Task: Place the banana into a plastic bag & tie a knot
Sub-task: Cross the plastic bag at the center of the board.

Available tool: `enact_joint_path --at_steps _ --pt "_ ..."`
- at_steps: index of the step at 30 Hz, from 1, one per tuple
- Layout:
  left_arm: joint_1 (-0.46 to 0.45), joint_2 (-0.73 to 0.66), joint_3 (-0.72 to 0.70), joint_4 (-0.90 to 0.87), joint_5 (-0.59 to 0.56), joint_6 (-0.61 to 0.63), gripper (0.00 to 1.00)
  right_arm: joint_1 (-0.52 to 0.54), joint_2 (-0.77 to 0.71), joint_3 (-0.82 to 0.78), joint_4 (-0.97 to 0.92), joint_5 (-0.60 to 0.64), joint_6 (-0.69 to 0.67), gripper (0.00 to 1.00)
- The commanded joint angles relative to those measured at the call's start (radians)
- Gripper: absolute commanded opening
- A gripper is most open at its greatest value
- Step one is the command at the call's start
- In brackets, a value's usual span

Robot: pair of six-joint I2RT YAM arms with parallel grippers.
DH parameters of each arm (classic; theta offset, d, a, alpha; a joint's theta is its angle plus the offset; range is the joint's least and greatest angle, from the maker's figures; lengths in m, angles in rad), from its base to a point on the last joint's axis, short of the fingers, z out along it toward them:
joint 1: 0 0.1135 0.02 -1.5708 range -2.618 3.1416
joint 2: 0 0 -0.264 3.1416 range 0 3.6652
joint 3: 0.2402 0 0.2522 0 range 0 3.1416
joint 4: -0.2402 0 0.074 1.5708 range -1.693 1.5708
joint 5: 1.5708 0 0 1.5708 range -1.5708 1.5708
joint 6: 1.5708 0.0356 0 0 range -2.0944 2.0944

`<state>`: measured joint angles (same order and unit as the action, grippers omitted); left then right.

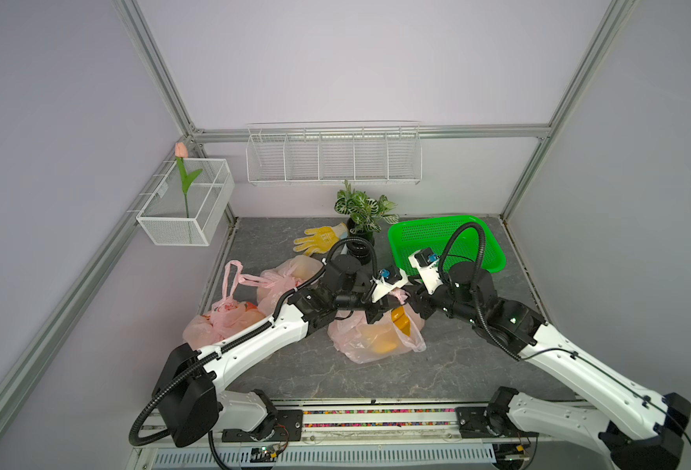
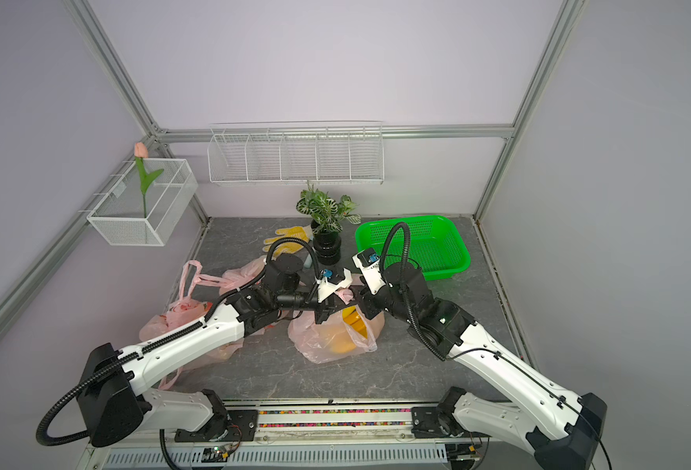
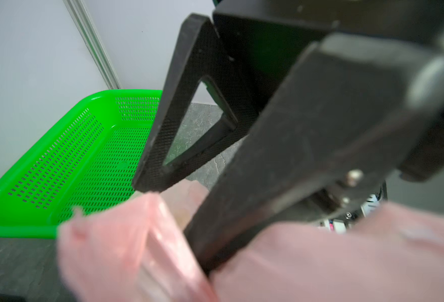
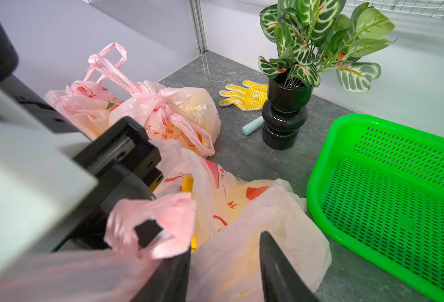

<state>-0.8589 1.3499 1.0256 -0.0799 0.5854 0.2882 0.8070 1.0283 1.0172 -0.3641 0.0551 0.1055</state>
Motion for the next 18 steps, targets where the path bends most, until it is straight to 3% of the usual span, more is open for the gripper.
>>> enact_joint_path --at_steps 1,8,18 --pt "-0.006 -0.008 0.001 0.067 0.000 0.008 0.07 0.008 -0.037 -0.023 -0.004 -0.087 0.014 0.49" --pt "-0.005 -0.030 -0.032 0.090 0.030 0.032 0.03 -0.051 -0.040 -0.012 0.015 -0.253 0.041 0.58" --pt "-0.005 -0.013 -0.025 0.049 0.073 0.071 0.02 -0.060 -0.058 -0.007 0.068 -0.262 0.073 0.62"
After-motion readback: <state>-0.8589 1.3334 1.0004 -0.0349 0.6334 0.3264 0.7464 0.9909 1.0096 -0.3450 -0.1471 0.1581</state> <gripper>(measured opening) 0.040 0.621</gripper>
